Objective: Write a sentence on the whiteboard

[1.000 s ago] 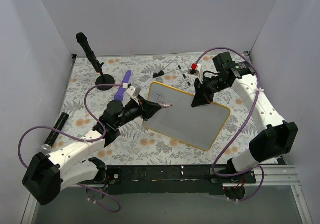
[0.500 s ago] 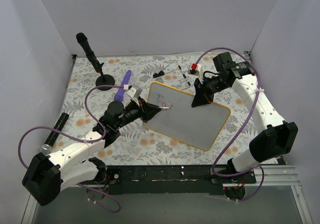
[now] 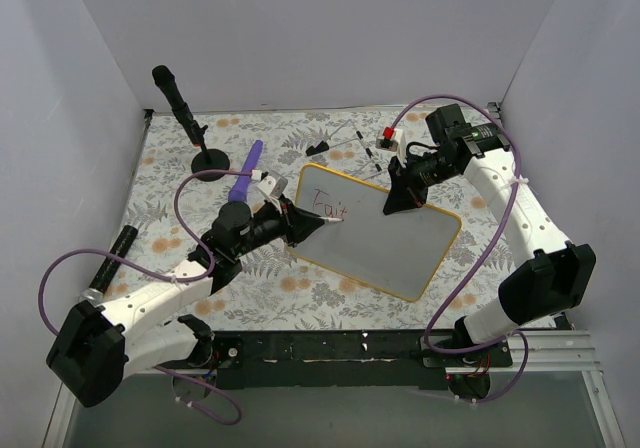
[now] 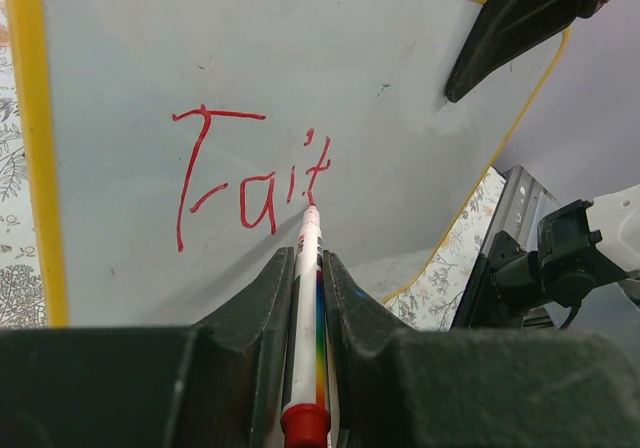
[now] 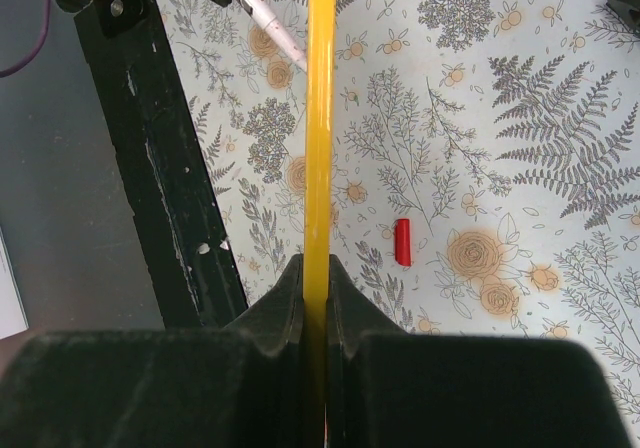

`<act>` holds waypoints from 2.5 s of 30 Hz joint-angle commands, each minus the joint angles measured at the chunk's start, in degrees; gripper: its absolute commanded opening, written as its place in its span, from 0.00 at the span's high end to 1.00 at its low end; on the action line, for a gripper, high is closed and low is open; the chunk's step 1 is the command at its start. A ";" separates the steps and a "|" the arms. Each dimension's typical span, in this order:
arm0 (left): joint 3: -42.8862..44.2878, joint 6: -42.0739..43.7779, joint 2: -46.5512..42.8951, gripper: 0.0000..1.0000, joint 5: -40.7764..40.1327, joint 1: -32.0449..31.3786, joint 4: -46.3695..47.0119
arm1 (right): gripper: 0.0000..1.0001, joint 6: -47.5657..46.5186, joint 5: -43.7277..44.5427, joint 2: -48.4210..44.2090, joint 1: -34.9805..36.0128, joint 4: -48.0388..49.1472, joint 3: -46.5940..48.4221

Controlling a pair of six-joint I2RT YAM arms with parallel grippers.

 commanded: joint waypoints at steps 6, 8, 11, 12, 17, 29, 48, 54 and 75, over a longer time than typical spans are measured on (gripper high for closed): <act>2.41 -0.76 1.95 1.00 1.36 0.10 3.01 | 0.99 -1.28 -6.05 -1.57 0.26 2.17 0.62; 2.41 -1.63 1.61 1.00 2.41 0.10 3.80 | 0.99 -1.37 -5.96 -1.57 0.26 2.09 0.61; 2.33 -2.33 0.29 1.00 3.47 0.10 4.86 | 0.99 -1.37 -5.96 -1.66 0.26 2.17 0.61; 2.24 -2.43 -0.93 1.00 3.65 0.10 4.94 | 0.99 -1.28 -5.96 -1.66 0.26 2.17 0.61; 3.03 -2.60 -2.53 1.00 3.30 0.10 4.51 | 0.99 -1.37 -6.23 -1.40 0.18 2.17 0.70; 7.24 -3.66 3.97 1.00 3.03 0.10 9.16 | 0.99 -1.46 -6.14 -1.93 0.18 2.26 0.35; 3.47 -0.32 3.45 1.00 0.66 0.10 2.66 | 0.99 -1.55 -6.31 -1.84 0.26 2.17 0.26; 1.10 -0.40 2.83 1.00 0.49 0.18 1.26 | 0.99 -1.46 -6.23 -2.01 0.26 2.17 0.18; 1.71 -3.48 0.28 1.00 3.47 0.18 5.47 | 0.99 -1.55 -6.31 -1.93 0.26 2.26 0.09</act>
